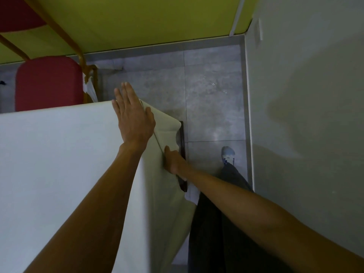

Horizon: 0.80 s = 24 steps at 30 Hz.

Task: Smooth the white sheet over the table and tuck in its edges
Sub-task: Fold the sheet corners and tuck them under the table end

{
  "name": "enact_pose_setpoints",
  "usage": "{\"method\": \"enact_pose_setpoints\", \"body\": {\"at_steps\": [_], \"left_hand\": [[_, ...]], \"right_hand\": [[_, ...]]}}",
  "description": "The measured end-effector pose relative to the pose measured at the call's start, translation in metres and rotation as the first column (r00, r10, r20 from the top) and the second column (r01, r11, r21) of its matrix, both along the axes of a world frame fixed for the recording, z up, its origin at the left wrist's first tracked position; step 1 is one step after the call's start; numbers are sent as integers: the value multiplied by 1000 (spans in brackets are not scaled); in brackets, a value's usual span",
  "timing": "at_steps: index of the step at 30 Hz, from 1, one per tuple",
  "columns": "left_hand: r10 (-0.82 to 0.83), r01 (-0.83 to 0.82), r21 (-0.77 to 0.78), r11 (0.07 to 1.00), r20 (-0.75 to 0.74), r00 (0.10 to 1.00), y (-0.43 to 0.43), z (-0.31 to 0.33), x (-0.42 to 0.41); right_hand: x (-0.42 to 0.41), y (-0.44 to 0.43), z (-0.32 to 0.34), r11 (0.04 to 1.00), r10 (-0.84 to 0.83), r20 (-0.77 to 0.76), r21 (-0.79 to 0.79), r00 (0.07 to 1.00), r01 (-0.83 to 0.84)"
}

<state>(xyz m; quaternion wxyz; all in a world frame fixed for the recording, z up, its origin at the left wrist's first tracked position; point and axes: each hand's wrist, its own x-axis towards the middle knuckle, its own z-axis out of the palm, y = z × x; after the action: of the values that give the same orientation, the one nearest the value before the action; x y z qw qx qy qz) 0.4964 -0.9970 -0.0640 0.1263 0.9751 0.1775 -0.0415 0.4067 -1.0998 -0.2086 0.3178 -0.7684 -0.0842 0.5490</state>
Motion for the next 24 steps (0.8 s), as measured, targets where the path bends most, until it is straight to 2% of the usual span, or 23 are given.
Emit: {"method": "enact_pose_setpoints", "body": {"at_steps": [2,3,4,6,7,8,9,11,16,21,24], "left_hand": [[-3,3,-3,1000,-3,1000,1,1,1],[-5,5,-3,1000,-6,1000,0,1,1],[-7,7,-6,1000,-7,1000,0,2,1],[-13,13,-16,1000,-5,1000,-1,3,0],[-16,16,-17,1000,-5,1000,-1,3,0],[-18,18,-15,1000,-5,1000,-1,3,0],[-19,19,-14,1000,-5,1000,-1,3,0],[-18,18,-18,1000,-6,1000,0,2,0],[-8,8,-12,1000,1,1000,0,1,1],[-14,14,-3,1000,1,1000,1,-2,1],[-18,18,4,1000,13,1000,3,-3,0]], "right_hand": [[25,-12,6,998,23,-11,-55,1000,-24],[43,-17,13,993,-76,46,-91,996,79],[62,-17,22,958,-256,130,-96,958,269],[98,-10,44,760,-640,271,82,719,645],[114,-3,57,659,-752,241,227,614,717],[127,6,70,580,-810,152,353,566,734],[137,16,82,525,-824,43,434,565,732],[149,34,95,481,-790,-126,479,600,734],[139,55,68,522,-695,-259,460,671,718],[129,67,25,509,-745,-304,317,594,801],[121,72,-12,463,-800,-304,234,517,855]]}}
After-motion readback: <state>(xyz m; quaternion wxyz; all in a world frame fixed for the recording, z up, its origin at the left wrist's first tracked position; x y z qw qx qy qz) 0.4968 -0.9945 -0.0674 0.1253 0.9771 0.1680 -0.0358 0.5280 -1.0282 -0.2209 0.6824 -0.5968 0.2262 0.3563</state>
